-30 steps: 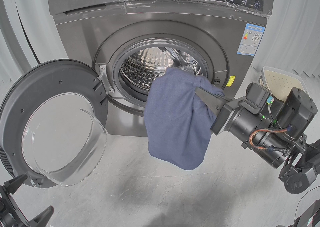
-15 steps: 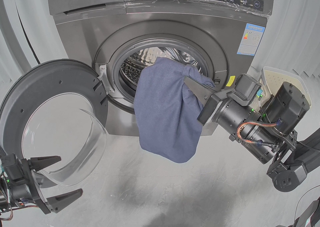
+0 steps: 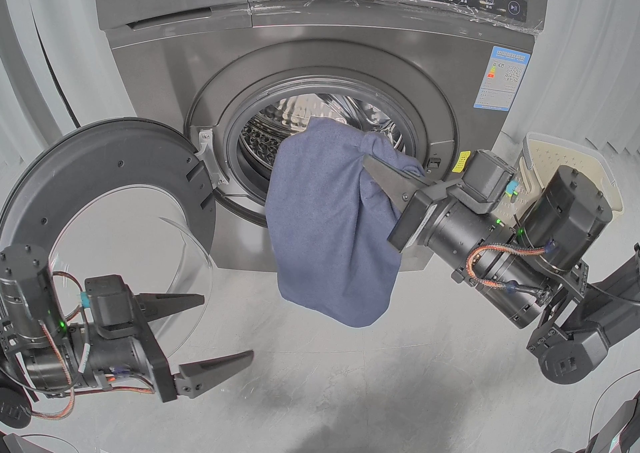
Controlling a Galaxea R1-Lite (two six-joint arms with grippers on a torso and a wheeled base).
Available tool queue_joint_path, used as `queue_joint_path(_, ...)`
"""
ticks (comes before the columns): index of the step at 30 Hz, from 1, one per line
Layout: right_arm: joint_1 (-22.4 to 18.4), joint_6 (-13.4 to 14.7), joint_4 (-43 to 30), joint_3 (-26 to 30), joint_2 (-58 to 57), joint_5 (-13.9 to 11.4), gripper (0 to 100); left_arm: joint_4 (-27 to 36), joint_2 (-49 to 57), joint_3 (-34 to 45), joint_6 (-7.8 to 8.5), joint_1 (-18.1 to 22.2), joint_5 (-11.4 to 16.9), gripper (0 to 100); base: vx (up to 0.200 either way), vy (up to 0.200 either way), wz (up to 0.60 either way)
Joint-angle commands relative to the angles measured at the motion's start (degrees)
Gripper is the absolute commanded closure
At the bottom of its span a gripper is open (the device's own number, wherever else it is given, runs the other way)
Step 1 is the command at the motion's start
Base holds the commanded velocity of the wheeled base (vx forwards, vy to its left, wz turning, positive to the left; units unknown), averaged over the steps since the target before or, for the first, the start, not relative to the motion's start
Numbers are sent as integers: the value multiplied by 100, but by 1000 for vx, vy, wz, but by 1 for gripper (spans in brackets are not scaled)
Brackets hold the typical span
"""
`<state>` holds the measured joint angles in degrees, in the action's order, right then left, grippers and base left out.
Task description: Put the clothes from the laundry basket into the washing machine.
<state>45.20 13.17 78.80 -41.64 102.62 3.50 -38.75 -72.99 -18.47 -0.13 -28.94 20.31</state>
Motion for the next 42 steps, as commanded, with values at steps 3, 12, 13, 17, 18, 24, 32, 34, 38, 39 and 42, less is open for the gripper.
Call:
queue_joint_path(3, 6, -16, 4, 33, -5, 2, 100, -220, -726, -175, -241, -340, -18, 0, 0, 0, 0)
queue_joint_path(12, 15, -7, 4, 69, -40, 10, 100, -774, -1077, -175, -848, -613, -18, 0, 0, 0, 0)
queue_joint_path(13, 15, -7, 4, 69, -40, 10, 100, -774, -1077, -175, -848, -613, -18, 0, 0, 0, 0)
queue_joint_path(17, 15, -7, 4, 69, -32, 10, 100, -915, -1376, -263, -839, -630, -45, 0, 0, 0, 0)
queue_joint_path(18, 15, -7, 4, 60, -32, 10, 100, -959, -1420, -298, -848, -630, -80, 0, 0, 0, 0)
queue_joint_path(24, 15, -16, 4, 16, -23, 10, 100, -1046, -1649, -447, -1094, -753, -282, 0, 0, 0, 0)
queue_joint_path(32, 76, -16, 13, 33, -14, 10, 100, -1380, -2255, -676, -1059, -894, -361, 0, 0, 0, 0)
queue_joint_path(34, 85, -16, 21, 51, -23, 10, 100, -1512, -2484, -816, -1076, -903, -405, 0, 0, 0, 0)
queue_joint_path(38, 103, -16, 21, 77, -40, 19, 100, -1802, -2906, -1027, -1112, -903, -423, 0, 0, 0, 0)
queue_joint_path(39, 103, -16, 21, 77, -40, 19, 100, -1802, -2906, -1027, -1112, -903, -423, 0, 0, 0, 0)
queue_joint_path(42, 103, -16, 21, 77, -40, 19, 100, -2189, -3117, -1054, -1129, -1035, -414, 0, 0, 0, 0)
